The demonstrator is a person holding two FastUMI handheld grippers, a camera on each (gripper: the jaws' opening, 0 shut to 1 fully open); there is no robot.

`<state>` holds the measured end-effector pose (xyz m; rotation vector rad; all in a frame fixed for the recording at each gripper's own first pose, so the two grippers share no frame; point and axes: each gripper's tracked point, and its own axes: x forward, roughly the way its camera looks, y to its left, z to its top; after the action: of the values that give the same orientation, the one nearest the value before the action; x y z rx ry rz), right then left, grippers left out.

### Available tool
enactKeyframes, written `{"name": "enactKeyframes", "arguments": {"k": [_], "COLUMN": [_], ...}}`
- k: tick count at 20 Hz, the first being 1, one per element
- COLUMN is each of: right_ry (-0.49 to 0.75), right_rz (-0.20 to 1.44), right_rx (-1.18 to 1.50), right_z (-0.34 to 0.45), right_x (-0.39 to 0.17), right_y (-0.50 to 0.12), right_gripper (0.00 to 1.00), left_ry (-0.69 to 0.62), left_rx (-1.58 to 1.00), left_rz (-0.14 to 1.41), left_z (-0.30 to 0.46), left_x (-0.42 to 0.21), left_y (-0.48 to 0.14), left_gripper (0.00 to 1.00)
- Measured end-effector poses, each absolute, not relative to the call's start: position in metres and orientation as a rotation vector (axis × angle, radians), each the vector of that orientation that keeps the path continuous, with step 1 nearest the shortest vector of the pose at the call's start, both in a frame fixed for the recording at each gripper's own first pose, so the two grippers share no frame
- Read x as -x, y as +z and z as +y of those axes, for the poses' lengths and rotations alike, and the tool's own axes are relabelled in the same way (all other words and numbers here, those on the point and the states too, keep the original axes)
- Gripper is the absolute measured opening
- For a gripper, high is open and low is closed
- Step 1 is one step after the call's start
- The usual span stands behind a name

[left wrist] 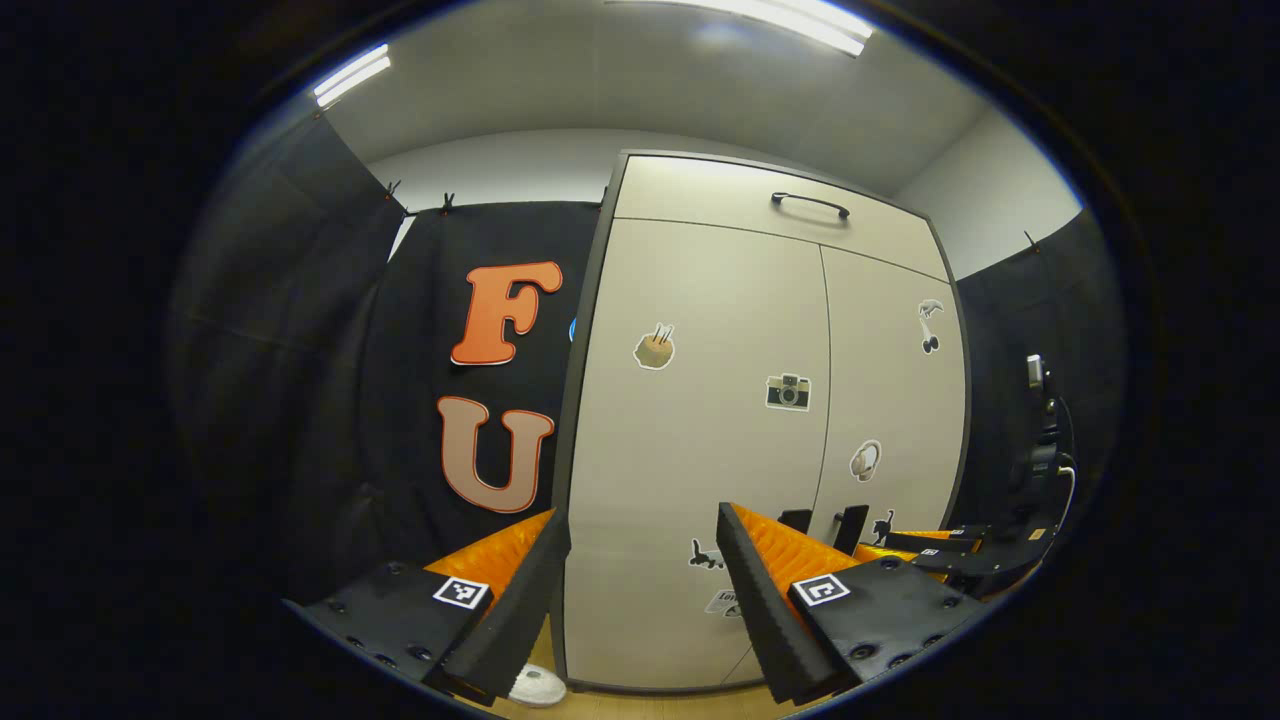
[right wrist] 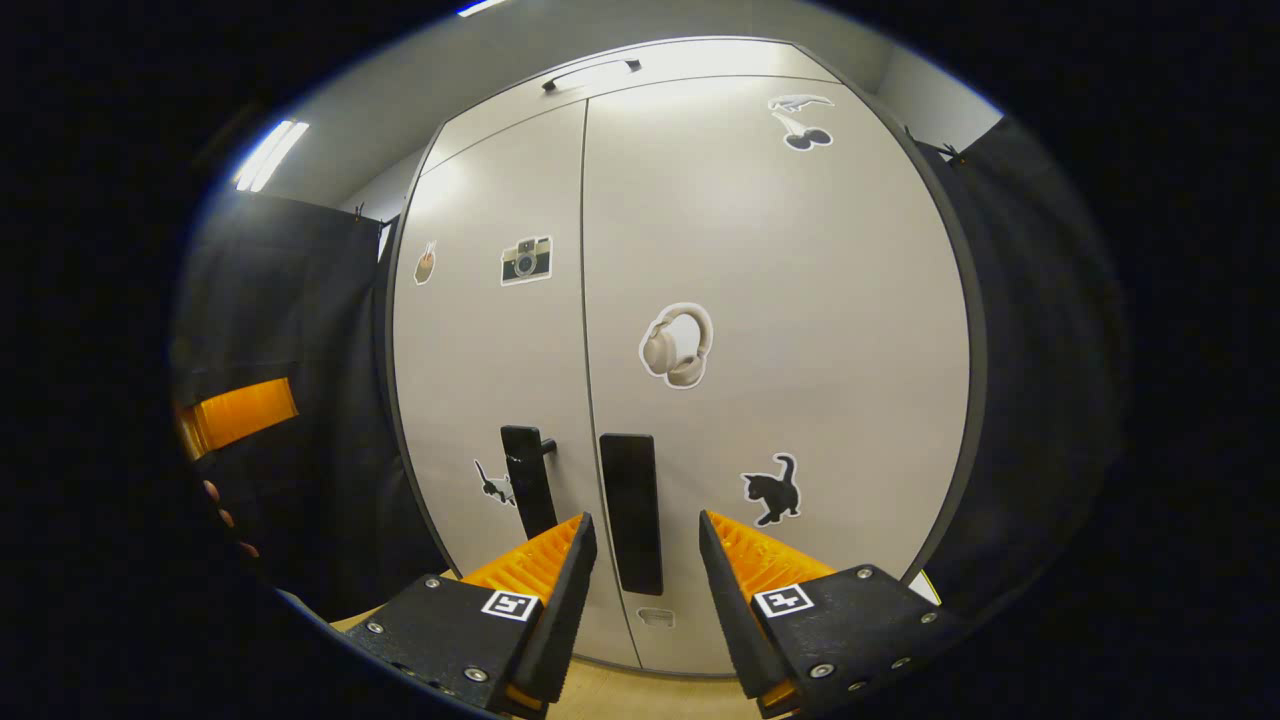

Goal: Open the right door of the double-door shoe cabinet with the right hand, and open the left door with the left hand.

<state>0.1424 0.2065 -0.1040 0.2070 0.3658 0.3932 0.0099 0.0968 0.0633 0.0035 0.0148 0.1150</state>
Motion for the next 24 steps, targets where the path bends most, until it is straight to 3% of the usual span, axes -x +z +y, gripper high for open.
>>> {"name": "enactKeyframes", "arguments": {"k": [8, 13, 16, 24], "right_ry": [0.336, 0.258, 0.259, 0.289], "right_rz": [0.381, 0.339, 0.373, 0.394], "right_rx": [-0.213, -0.219, -0.257, -0.294], "right_z": [0.224, 0.223, 0.223, 0.21], "right_x": [-0.175, -0.177, -0.174, -0.14], "right_y": [-0.115, -0.118, -0.118, -0.109], "right_gripper": [0.39, 0.3, 0.19, 0.18], "left_ry": [0.166, 0.134, 0.084, 0.025], "left_rx": [-0.004, 0.031, 0.052, 0.042], "left_rz": [0.004, 0.04, 0.084, 0.095], "left_z": [0.113, 0.107, 0.097, 0.082], "left_x": [0.0, -0.001, -0.011, -0.028], "left_y": [0.061, 0.037, 0.02, 0.013], "left_gripper": [0.94, 0.95, 0.94, 0.95]}}
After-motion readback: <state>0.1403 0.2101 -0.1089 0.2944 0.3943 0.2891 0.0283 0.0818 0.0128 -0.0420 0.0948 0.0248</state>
